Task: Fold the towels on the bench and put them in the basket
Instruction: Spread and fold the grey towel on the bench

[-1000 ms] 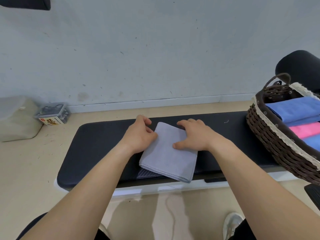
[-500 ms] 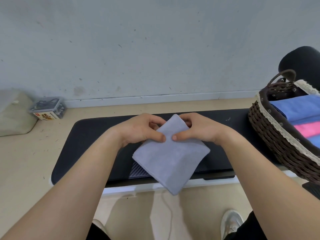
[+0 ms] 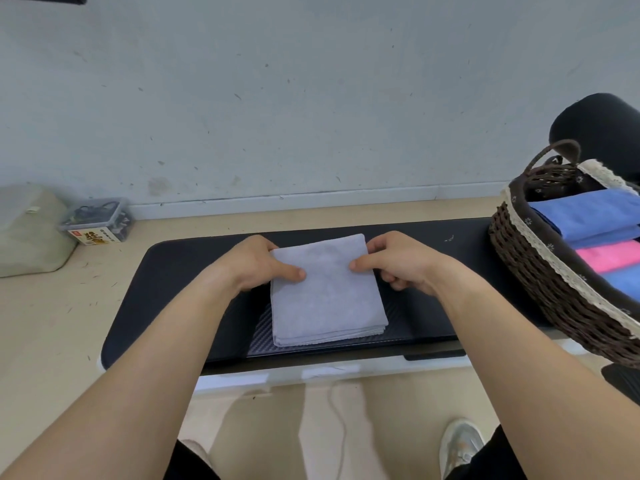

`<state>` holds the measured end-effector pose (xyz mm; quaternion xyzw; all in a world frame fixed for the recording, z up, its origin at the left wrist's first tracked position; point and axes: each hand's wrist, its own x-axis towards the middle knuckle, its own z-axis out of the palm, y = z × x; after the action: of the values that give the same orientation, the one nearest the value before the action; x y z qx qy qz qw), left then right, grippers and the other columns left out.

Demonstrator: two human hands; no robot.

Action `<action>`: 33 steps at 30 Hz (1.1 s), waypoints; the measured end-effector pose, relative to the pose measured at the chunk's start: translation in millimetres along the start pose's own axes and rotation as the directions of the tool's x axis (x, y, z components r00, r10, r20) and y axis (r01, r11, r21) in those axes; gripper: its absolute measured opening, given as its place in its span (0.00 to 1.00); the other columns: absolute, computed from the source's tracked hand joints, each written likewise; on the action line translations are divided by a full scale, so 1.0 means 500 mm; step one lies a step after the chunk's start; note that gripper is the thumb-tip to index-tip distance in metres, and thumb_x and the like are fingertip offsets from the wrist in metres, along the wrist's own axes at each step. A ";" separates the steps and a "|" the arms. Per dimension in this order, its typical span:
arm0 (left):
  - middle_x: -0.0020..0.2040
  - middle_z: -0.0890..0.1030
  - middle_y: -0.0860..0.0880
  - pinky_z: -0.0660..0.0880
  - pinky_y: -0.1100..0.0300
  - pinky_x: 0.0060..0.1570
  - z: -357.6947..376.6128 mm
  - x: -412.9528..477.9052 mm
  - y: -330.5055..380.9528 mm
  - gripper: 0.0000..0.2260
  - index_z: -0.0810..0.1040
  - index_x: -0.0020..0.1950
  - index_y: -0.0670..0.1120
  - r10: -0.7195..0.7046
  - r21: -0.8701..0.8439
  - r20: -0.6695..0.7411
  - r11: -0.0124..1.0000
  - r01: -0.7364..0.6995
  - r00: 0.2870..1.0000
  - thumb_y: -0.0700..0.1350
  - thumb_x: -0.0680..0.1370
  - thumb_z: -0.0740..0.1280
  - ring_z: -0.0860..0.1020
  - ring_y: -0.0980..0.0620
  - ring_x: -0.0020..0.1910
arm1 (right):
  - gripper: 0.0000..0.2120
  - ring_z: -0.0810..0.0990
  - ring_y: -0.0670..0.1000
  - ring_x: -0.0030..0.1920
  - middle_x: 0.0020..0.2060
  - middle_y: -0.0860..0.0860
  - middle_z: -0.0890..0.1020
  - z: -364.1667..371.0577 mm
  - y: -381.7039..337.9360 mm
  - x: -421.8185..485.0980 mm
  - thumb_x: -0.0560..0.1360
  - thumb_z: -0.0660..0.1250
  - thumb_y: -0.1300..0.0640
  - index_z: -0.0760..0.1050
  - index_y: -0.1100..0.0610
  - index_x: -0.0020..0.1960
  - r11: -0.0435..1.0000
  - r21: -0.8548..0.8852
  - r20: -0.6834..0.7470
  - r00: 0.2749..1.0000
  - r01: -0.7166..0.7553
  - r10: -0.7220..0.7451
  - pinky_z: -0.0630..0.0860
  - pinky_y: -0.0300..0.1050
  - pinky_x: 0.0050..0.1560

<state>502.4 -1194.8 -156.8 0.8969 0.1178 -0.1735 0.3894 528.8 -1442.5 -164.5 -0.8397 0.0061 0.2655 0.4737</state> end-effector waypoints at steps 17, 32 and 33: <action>0.50 0.84 0.43 0.65 0.63 0.22 0.004 -0.024 -0.003 0.08 0.76 0.55 0.45 0.043 -0.331 -0.092 0.941 -0.071 0.995 0.42 0.78 0.71 0.86 0.45 0.37 | 0.03 0.87 0.52 0.40 0.42 0.53 0.82 -0.003 -0.012 -0.010 0.77 0.67 0.65 0.76 0.58 0.49 0.997 0.073 -0.030 0.999 0.034 -0.032 0.56 0.40 0.28; 0.47 0.82 0.55 0.80 0.49 0.45 -0.012 -0.073 -0.047 0.08 0.71 0.49 0.57 0.393 0.208 -0.109 0.907 -0.366 0.913 0.52 0.77 0.71 0.83 0.54 0.40 | 0.09 0.87 0.51 0.47 0.49 0.50 0.86 -0.009 0.001 -0.060 0.77 0.70 0.62 0.77 0.54 0.56 0.976 0.050 -0.024 0.978 0.210 -0.209 0.79 0.45 0.43; 0.46 0.81 0.56 0.78 0.47 0.46 -0.013 -0.077 -0.053 0.08 0.70 0.49 0.58 0.417 0.276 -0.099 0.884 -0.378 0.904 0.53 0.77 0.70 0.81 0.53 0.41 | 0.09 0.86 0.52 0.47 0.50 0.50 0.86 -0.008 0.004 -0.063 0.77 0.70 0.62 0.77 0.54 0.56 0.971 0.058 -0.026 0.973 0.232 -0.230 0.80 0.46 0.45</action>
<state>459.4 -1175.0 -154.4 0.9545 -0.0618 -0.0331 0.2899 503.1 -1454.5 -150.4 -0.8223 -0.0791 0.2003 0.5267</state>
